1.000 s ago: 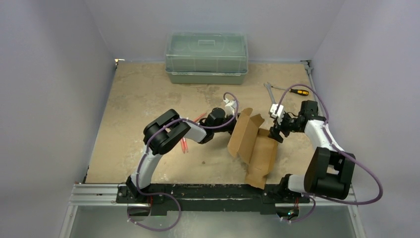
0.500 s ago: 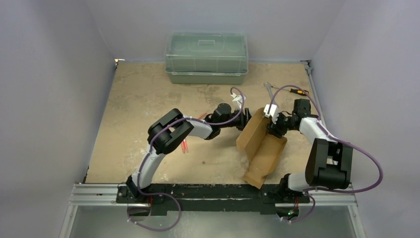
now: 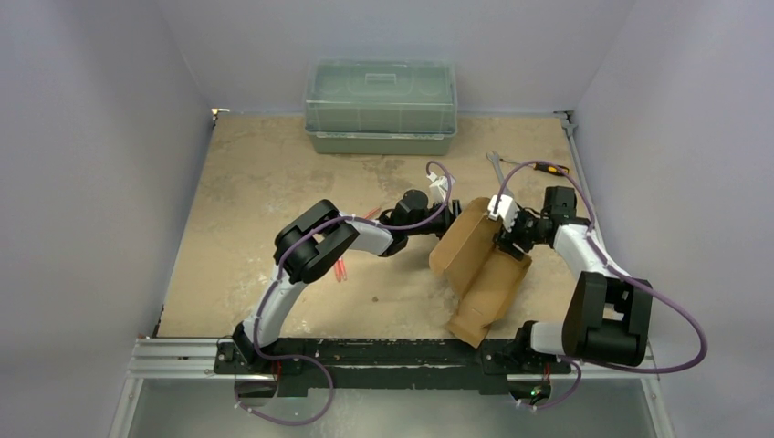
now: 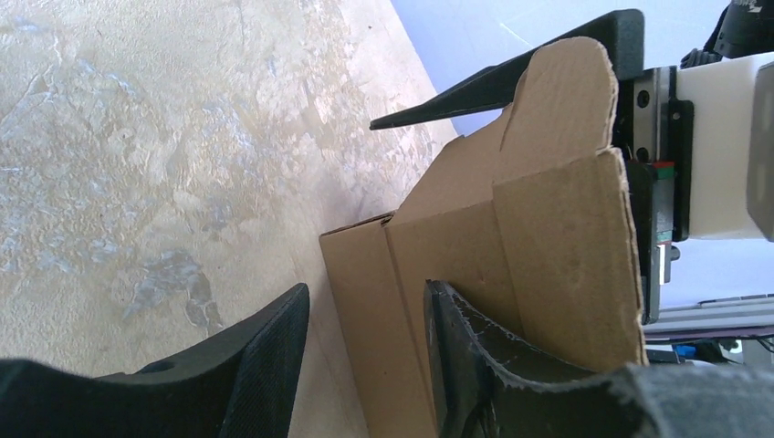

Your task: Fold the paper box

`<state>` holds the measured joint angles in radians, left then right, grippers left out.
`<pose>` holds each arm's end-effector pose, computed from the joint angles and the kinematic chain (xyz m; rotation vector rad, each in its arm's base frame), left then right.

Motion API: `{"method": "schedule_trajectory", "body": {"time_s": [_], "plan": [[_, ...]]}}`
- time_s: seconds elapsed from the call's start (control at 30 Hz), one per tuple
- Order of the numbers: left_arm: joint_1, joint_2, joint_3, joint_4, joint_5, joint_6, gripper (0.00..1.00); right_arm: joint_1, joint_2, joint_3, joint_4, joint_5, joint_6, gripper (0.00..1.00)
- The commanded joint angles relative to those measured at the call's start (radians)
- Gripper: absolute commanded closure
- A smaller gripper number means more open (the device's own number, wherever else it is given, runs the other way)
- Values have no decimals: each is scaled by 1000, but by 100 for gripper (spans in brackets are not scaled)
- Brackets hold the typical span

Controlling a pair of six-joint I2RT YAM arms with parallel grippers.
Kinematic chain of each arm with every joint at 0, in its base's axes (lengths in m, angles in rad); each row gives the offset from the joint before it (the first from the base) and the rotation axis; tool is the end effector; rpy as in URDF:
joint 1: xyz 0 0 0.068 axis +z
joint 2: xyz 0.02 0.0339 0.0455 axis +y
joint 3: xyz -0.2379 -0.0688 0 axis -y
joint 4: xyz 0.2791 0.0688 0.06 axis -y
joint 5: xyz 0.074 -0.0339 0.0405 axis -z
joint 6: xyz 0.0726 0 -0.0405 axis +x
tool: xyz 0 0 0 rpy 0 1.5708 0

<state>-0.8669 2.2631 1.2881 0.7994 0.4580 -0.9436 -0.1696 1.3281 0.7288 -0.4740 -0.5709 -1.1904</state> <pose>0.3089 -0.4135 0.0750 0.3189 2.0465 -1.6328 0.2940 -0.0105 0.1178 -1.3301 2.0091 0.1645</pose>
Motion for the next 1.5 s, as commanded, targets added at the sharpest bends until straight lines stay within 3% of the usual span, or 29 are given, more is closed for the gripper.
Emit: {"method": "schedule_trajectory", "body": {"time_s": [0.0,0.1,0.2,0.3,0.43,0.47,0.57,0.7,0.83,1.47], "plan": [[0,-5,27,26,9,3,52,-11,5,-21,-38,34,-25,33],[0,-6,23,32,10,0,52,-11,45,-48,24,75,4,36],[0,-11,16,35,10,0,52,-11,61,-74,83,88,21,47],[0,-14,16,35,9,-1,52,-11,65,-88,122,101,35,65],[0,-19,19,34,6,0,52,-11,60,-87,144,87,70,97],[-1,-20,20,32,4,2,52,-11,57,-86,146,79,80,100],[2,-29,25,21,-2,12,52,-10,55,-69,149,50,127,99],[12,-47,33,-8,-9,30,50,-8,67,-29,119,16,159,68],[27,-71,23,-38,-14,52,49,-10,53,-8,86,-3,145,55],[19,-85,25,-46,18,48,53,-57,-25,-7,-64,46,48,59]]}}
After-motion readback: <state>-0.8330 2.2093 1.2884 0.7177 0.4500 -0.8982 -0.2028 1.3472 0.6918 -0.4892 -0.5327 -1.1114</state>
